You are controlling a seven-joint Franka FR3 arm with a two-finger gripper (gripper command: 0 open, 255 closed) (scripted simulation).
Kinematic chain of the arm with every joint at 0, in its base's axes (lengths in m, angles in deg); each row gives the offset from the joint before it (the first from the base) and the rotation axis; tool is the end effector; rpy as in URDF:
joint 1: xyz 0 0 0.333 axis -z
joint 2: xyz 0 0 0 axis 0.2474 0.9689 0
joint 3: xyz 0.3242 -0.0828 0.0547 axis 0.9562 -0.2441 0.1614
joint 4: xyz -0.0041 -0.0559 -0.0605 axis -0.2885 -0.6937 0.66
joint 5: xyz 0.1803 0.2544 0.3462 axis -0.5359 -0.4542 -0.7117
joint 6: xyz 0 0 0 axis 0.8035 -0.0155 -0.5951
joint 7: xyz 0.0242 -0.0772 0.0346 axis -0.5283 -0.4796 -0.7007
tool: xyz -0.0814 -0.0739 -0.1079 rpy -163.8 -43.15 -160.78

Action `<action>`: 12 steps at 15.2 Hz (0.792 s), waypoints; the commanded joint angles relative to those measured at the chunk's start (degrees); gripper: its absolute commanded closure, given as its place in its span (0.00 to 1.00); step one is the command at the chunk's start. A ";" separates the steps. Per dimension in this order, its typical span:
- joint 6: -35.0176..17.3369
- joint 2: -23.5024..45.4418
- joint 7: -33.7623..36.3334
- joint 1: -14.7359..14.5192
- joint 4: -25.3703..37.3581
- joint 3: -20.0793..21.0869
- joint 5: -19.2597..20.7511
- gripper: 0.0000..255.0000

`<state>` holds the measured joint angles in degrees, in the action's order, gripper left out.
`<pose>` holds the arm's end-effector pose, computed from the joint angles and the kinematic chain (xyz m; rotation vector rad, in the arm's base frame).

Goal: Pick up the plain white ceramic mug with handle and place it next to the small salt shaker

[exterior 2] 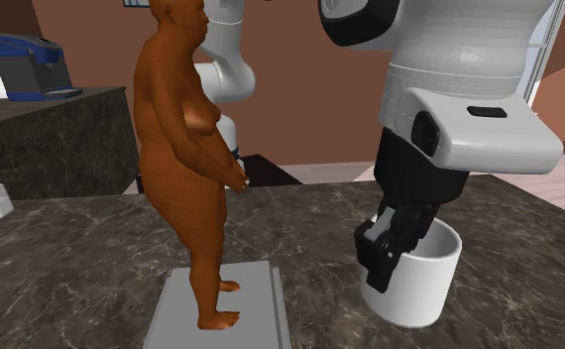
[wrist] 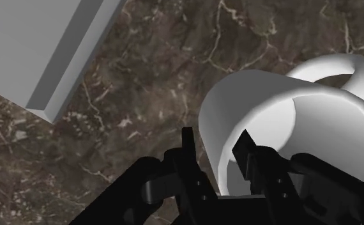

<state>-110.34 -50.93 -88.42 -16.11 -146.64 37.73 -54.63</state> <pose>0.7574 -0.0220 0.2866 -3.1033 -0.3338 0.1459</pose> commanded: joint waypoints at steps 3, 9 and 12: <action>0.00 0.00 0.00 0.00 0.00 0.00 0.00 1.00; 0.62 -0.28 0.02 0.00 0.34 -0.01 0.03 1.00; 2.54 -1.06 0.07 -0.01 1.48 -0.05 0.10 1.00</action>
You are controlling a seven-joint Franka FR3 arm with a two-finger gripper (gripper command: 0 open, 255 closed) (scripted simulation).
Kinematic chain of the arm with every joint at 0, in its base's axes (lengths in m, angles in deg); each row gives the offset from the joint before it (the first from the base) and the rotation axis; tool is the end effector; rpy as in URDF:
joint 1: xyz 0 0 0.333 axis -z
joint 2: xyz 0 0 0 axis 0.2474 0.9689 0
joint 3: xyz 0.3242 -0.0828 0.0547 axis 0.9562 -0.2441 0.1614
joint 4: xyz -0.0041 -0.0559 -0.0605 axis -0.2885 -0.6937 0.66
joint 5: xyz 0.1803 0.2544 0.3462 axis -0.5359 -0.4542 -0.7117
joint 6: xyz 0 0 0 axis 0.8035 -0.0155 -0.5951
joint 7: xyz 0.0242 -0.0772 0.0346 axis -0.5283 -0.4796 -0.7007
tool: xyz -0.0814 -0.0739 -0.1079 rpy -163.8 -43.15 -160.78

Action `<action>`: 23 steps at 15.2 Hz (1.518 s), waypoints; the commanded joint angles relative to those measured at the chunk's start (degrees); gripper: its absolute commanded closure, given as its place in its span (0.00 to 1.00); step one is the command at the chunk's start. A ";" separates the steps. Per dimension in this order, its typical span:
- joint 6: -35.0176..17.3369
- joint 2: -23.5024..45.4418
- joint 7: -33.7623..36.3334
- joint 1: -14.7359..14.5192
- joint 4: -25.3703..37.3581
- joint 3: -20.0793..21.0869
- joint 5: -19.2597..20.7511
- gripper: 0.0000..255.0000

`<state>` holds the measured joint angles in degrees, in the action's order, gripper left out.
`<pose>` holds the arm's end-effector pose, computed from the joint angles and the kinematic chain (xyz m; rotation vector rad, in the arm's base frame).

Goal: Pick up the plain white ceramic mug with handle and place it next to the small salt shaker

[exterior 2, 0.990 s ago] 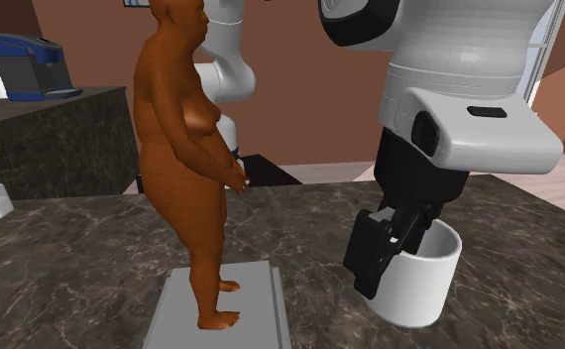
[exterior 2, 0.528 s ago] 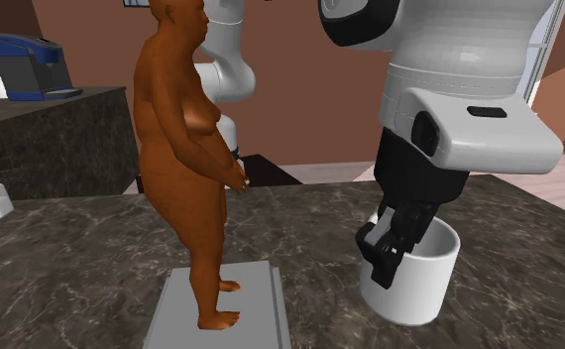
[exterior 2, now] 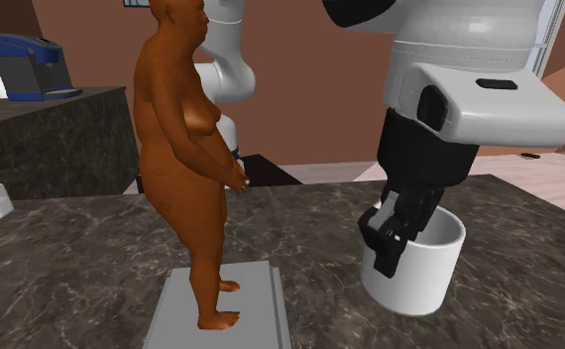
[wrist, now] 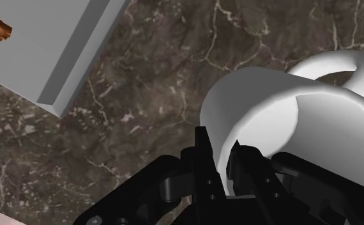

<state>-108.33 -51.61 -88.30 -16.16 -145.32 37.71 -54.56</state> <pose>0.7589 -0.0212 0.3050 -3.1033 -0.3337 0.1462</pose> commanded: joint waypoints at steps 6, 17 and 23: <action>4.52 -1.60 0.04 0.04 2.94 -0.09 0.14 1.00; 12.45 -2.65 0.18 0.14 9.82 -0.16 0.26 1.00; 17.18 -2.46 0.23 0.25 14.75 -0.18 0.27 1.00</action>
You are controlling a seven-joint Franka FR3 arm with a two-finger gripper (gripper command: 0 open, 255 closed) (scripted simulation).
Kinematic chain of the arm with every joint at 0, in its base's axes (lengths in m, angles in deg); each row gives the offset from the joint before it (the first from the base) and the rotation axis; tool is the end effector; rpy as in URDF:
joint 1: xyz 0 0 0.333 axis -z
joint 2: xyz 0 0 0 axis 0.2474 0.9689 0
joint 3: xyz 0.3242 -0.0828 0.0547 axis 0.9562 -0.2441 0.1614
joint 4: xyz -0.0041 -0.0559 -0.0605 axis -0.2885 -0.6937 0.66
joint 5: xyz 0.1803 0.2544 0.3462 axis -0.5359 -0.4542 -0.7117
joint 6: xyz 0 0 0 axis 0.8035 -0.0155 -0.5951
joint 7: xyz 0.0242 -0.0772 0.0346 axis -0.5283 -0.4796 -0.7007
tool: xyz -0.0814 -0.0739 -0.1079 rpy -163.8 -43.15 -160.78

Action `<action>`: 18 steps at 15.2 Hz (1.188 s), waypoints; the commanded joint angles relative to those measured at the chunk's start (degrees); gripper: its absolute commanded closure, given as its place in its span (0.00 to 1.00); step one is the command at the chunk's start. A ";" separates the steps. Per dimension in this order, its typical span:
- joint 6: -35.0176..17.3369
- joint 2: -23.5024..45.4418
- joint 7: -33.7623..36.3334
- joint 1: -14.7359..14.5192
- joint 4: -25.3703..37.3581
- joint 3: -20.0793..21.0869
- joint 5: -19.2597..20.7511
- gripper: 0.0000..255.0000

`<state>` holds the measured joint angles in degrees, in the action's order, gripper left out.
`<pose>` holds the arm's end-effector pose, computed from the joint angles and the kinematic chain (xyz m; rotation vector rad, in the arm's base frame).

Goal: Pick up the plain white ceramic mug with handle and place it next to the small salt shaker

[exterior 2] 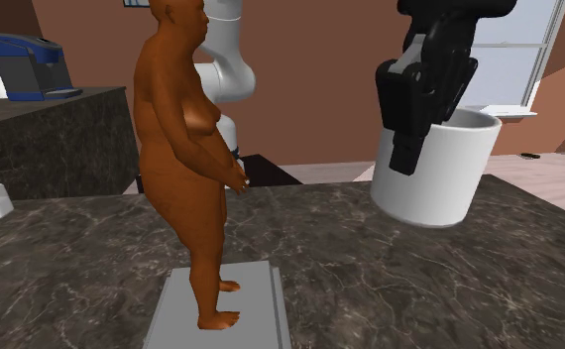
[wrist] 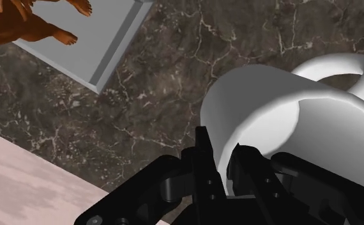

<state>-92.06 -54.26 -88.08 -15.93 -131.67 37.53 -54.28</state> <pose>0.7632 -0.0221 0.4467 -3.1033 -0.3337 0.1457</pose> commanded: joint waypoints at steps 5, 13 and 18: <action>5.19 0.91 0.05 0.15 6.09 0.00 -0.05 1.00; -0.85 -12.94 -5.88 3.46 -13.80 -2.23 0.98 1.00; -3.45 -20.43 -10.45 5.99 -23.81 -4.32 2.07 1.00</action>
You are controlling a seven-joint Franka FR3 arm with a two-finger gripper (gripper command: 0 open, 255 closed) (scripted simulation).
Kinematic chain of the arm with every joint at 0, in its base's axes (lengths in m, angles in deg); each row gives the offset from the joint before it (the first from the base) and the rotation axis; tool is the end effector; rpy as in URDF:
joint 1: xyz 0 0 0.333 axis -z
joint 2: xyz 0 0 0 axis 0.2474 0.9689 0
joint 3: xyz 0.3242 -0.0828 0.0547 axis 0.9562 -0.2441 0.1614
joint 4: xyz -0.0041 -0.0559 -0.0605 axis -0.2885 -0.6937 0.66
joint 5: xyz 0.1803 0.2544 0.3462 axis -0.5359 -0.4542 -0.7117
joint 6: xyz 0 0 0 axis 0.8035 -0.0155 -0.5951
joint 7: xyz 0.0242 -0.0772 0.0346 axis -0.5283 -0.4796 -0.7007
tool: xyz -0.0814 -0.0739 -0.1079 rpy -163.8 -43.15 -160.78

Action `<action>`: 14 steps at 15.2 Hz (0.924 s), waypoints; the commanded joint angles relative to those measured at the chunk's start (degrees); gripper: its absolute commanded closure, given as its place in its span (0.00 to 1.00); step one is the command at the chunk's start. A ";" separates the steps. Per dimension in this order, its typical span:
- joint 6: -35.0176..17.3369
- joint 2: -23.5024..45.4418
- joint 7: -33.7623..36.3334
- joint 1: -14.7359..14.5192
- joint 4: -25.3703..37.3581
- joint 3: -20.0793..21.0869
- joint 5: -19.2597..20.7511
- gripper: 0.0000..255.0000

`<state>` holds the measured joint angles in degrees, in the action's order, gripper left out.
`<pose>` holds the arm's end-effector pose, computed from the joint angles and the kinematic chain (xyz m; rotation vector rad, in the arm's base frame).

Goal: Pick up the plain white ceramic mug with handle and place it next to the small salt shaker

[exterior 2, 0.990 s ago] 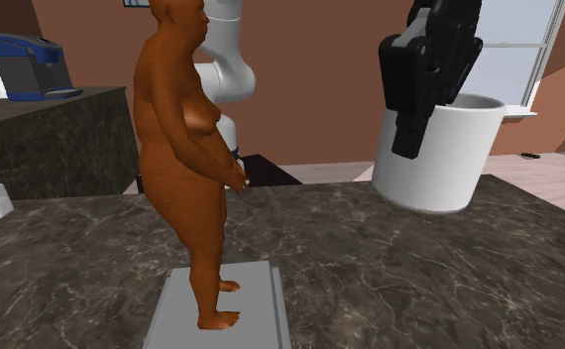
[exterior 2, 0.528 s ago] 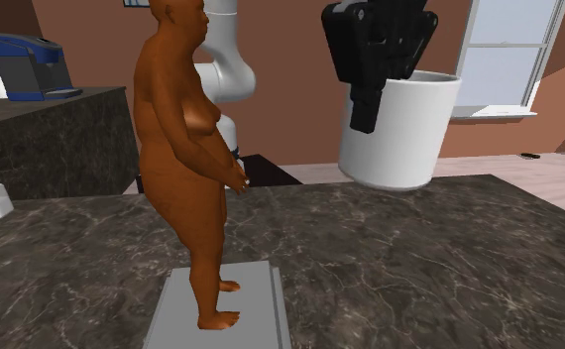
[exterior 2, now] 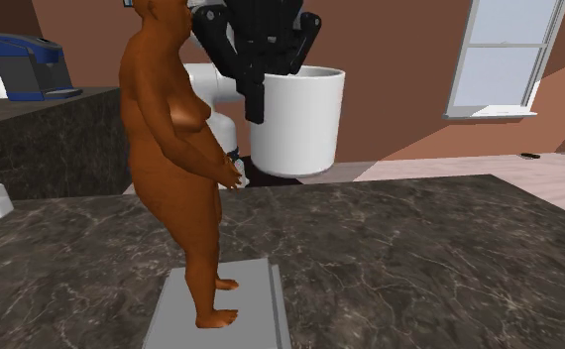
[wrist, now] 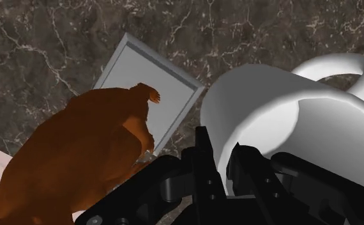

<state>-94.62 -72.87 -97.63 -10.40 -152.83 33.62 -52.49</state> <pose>0.6522 -0.1370 0.4840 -3.1037 -0.3323 0.1468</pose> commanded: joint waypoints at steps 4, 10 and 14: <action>-2.23 -6.86 -4.78 2.59 -8.92 -2.38 1.41 1.00; -3.46 -13.02 -10.99 5.93 -15.97 -5.82 3.50 1.00; -3.93 -16.19 -15.40 8.26 -19.27 -8.45 5.09 1.00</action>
<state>-98.24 -88.33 -111.94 -2.70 -171.16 25.80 -47.80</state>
